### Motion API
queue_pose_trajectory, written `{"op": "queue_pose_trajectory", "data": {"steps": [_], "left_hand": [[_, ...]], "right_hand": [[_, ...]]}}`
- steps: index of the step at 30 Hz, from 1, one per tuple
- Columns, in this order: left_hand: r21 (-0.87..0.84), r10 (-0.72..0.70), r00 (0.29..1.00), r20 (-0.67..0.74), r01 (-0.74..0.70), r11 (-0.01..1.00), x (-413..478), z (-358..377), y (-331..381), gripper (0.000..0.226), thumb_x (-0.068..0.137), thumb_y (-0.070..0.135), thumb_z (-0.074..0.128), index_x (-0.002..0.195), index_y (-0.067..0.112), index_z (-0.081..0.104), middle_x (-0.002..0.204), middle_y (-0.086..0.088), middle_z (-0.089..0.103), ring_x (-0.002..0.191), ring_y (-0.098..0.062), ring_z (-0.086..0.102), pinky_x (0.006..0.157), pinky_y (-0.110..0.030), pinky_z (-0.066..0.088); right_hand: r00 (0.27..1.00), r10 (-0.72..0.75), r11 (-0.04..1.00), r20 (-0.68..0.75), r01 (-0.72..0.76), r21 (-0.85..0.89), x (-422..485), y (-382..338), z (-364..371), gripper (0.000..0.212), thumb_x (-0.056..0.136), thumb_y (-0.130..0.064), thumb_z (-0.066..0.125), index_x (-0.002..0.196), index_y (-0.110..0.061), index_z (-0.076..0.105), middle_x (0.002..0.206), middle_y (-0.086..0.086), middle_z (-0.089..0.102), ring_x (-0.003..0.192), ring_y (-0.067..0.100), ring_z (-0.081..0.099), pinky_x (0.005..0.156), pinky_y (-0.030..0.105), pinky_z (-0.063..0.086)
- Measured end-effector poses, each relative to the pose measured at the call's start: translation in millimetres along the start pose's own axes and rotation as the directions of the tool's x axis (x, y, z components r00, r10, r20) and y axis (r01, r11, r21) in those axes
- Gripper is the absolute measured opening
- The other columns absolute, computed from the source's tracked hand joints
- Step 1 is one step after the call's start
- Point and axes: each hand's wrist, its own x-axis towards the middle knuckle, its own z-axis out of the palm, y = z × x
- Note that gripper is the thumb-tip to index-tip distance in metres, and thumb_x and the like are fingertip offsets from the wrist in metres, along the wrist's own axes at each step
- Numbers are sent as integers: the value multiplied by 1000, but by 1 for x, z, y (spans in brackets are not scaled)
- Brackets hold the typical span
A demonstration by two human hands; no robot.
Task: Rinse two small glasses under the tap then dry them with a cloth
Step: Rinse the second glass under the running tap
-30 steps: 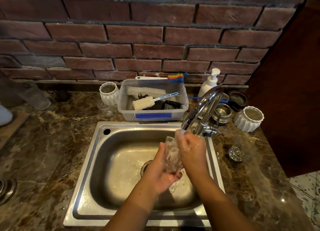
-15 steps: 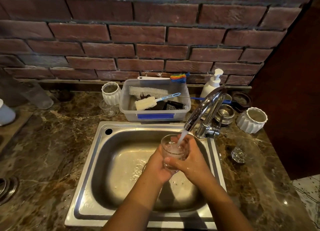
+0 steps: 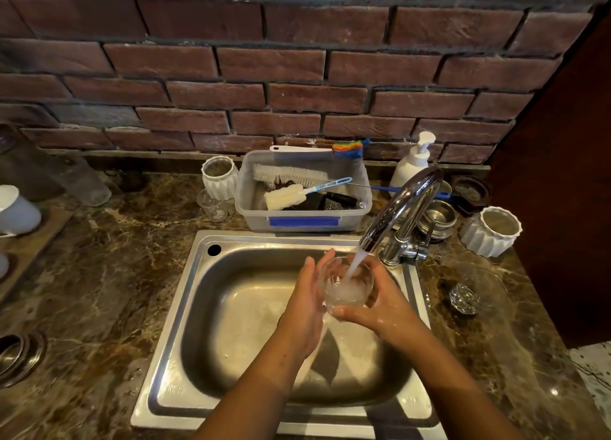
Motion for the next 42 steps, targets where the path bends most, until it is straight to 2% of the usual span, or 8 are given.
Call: {"op": "queue_pose_trajectory", "data": {"steps": [8, 13, 18, 23, 29, 34, 38, 42], "left_hand": [[90, 117, 993, 24, -119, 989, -1, -1, 3, 58, 88, 63, 35, 137, 42, 58, 149, 9, 55, 142, -18, 44, 124, -53, 24], [35, 120, 992, 26, -121, 992, -7, 3, 10, 61, 79, 59, 47, 132, 35, 64, 139, 2, 63, 133, -20, 53, 118, -47, 36], [72, 156, 988, 15, -157, 985, -7, 2, 5, 43, 97, 50, 49, 136, 36, 61, 136, 7, 66, 132, -18, 56, 117, -46, 39], [104, 194, 980, 43, -197, 975, -9, 6, 9, 50, 79, 70, 58, 123, 47, 65, 139, 13, 61, 134, -13, 52, 115, -44, 40], [91, 172, 985, 4, -172, 981, -9, 7, 10, 49, 78, 63, 51, 121, 45, 66, 139, 10, 60, 126, -11, 55, 97, -33, 48], [59, 167, 986, -6, -167, 984, -11, 6, 9, 52, 86, 61, 59, 133, 39, 63, 144, 5, 58, 134, -20, 52, 115, -46, 40], [73, 163, 987, -8, -162, 984, -10, 8, 8, 44, 93, 53, 54, 132, 35, 63, 137, 6, 64, 125, -13, 58, 103, -34, 50], [65, 167, 986, -23, -165, 984, -11, 6, 6, 53, 85, 58, 56, 131, 34, 66, 131, 5, 68, 125, -18, 61, 109, -43, 47]], "right_hand": [[1000, 16, 1000, 8, -16, 25, 4, 4, -1, 83, 67, -16, 91, 134, -36, 47, 127, -14, 61, 119, 4, 60, 98, 26, 54], [998, -1, 1000, 60, -1, 31, 4, 4, 0, 82, 70, -8, 89, 134, -37, 47, 125, -16, 64, 120, 6, 61, 97, 27, 53], [1000, 3, 999, 30, -4, 32, 6, 3, -2, 79, 71, -7, 88, 131, -39, 48, 121, -21, 65, 118, 2, 62, 96, 24, 52], [998, 13, 1000, 55, -13, 14, 6, 6, -2, 85, 66, -18, 91, 133, -41, 46, 126, -20, 62, 122, 3, 58, 98, 25, 51], [996, 2, 1000, 84, -3, 7, 7, 8, 0, 84, 66, -20, 91, 136, -36, 48, 129, -12, 64, 124, 12, 60, 104, 39, 51], [995, 11, 1000, 96, -10, -9, 9, 4, 0, 78, 72, -8, 87, 129, -43, 47, 116, -27, 65, 116, -2, 61, 93, 20, 53], [998, 6, 1000, 69, -7, 17, 9, 5, 0, 82, 66, -13, 90, 129, -47, 48, 124, -15, 65, 121, 7, 61, 101, 30, 52], [995, 5, 1000, 100, -6, 19, 5, 5, 1, 77, 72, -6, 87, 130, -40, 48, 125, -13, 64, 118, 3, 61, 94, 20, 52]]}}
